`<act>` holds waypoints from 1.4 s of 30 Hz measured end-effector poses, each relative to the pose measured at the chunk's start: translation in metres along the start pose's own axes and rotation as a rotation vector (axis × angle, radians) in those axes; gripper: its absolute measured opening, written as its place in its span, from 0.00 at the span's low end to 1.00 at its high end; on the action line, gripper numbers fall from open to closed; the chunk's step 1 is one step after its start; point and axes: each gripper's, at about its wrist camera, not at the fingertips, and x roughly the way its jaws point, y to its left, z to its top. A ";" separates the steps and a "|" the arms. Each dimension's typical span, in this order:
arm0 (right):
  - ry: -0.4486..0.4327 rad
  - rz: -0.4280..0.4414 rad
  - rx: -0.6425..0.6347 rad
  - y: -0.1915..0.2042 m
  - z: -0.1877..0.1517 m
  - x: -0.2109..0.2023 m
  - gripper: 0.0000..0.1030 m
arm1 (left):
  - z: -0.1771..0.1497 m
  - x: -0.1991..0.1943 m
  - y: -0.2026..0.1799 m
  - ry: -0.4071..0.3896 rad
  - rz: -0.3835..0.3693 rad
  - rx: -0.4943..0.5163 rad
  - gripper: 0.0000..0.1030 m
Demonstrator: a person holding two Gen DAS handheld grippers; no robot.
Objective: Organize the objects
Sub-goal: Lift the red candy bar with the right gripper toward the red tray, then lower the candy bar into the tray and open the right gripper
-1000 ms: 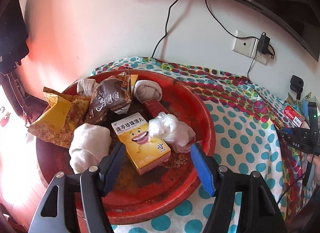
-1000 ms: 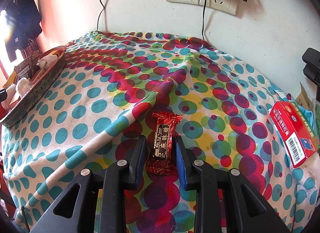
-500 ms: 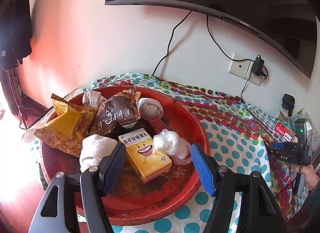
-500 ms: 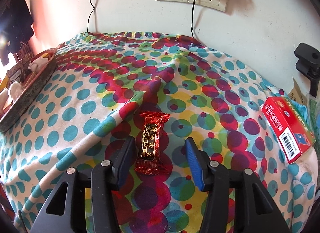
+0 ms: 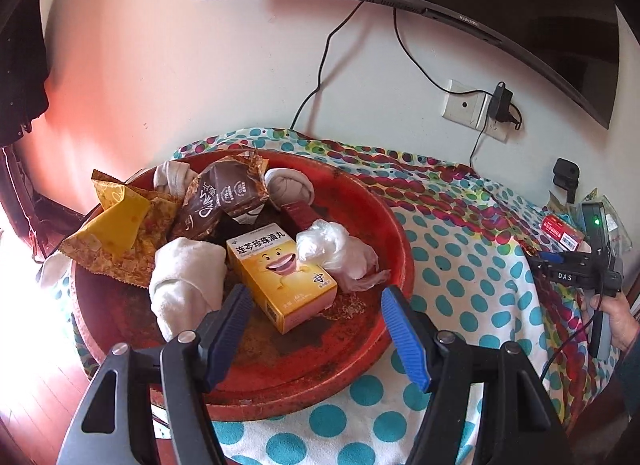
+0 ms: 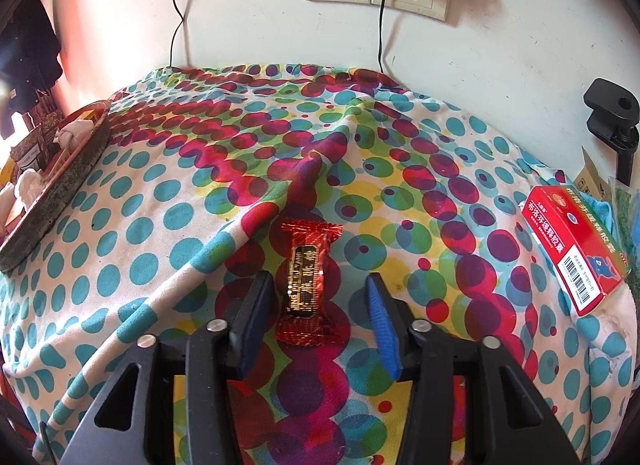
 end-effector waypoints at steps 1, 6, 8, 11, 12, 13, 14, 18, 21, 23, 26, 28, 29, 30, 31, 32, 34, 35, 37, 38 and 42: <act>-0.001 0.001 -0.005 0.002 0.000 0.000 0.31 | 0.000 0.000 0.002 -0.003 0.005 -0.007 0.67; -0.010 -0.039 -0.016 0.012 0.000 -0.001 0.20 | 0.004 -0.003 0.015 -0.026 0.022 -0.059 0.67; -0.011 -0.044 -0.010 0.014 -0.001 -0.003 0.19 | 0.004 -0.004 0.019 -0.033 0.042 -0.072 0.67; -0.012 -0.059 -0.018 0.014 -0.002 -0.006 0.19 | 0.004 -0.007 0.023 -0.044 0.050 -0.089 0.67; -0.013 -0.059 -0.015 0.013 -0.003 -0.007 0.19 | 0.005 -0.007 0.023 -0.043 0.053 -0.091 0.67; -0.015 -0.059 -0.014 0.016 -0.004 -0.009 0.19 | 0.004 -0.006 0.024 -0.040 0.054 -0.090 0.67; -0.014 -0.059 -0.019 0.015 -0.005 -0.010 0.19 | 0.004 -0.006 0.024 -0.038 0.057 -0.088 0.67; -0.030 -0.046 -0.013 0.017 -0.005 -0.020 0.19 | 0.005 -0.007 0.022 -0.045 0.075 -0.078 0.67; -0.050 -0.018 -0.015 0.016 0.003 -0.032 0.19 | 0.005 -0.006 0.022 -0.044 0.082 -0.073 0.67; -0.068 0.012 -0.030 0.020 0.011 -0.040 0.19 | 0.005 -0.004 0.022 -0.036 0.085 -0.071 0.67; -0.096 0.071 -0.058 0.036 0.026 -0.051 0.19 | 0.005 -0.004 0.024 -0.036 0.085 -0.078 0.67; -0.108 0.111 -0.086 0.052 0.036 -0.055 0.19 | 0.005 -0.004 0.025 -0.034 0.088 -0.082 0.67; -0.115 0.136 -0.100 0.061 0.041 -0.058 0.19 | 0.005 -0.004 0.026 -0.033 0.094 -0.083 0.67; -0.119 0.163 -0.116 0.070 0.047 -0.058 0.19 | 0.005 -0.003 0.026 -0.031 0.101 -0.084 0.67; -0.119 0.186 -0.133 0.081 0.051 -0.060 0.19 | 0.005 -0.002 0.027 -0.028 0.104 -0.086 0.67; -0.120 0.209 -0.147 0.094 0.055 -0.062 0.19 | 0.005 -0.002 0.028 -0.026 0.108 -0.089 0.67; -0.118 0.242 -0.185 0.121 0.060 -0.063 0.19 | 0.005 -0.001 0.030 -0.022 0.115 -0.101 0.67; -0.113 0.257 -0.205 0.132 0.063 -0.063 0.19 | 0.005 -0.001 0.031 -0.020 0.121 -0.103 0.67; -0.101 0.294 -0.230 0.153 0.066 -0.063 0.19 | 0.005 0.000 0.033 -0.014 0.132 -0.106 0.67; -0.094 0.304 -0.243 0.162 0.069 -0.061 0.19 | 0.005 0.001 0.034 -0.013 0.138 -0.108 0.67; -0.065 0.329 -0.292 0.183 0.078 -0.043 0.20 | 0.005 0.002 0.036 -0.011 0.160 -0.110 0.67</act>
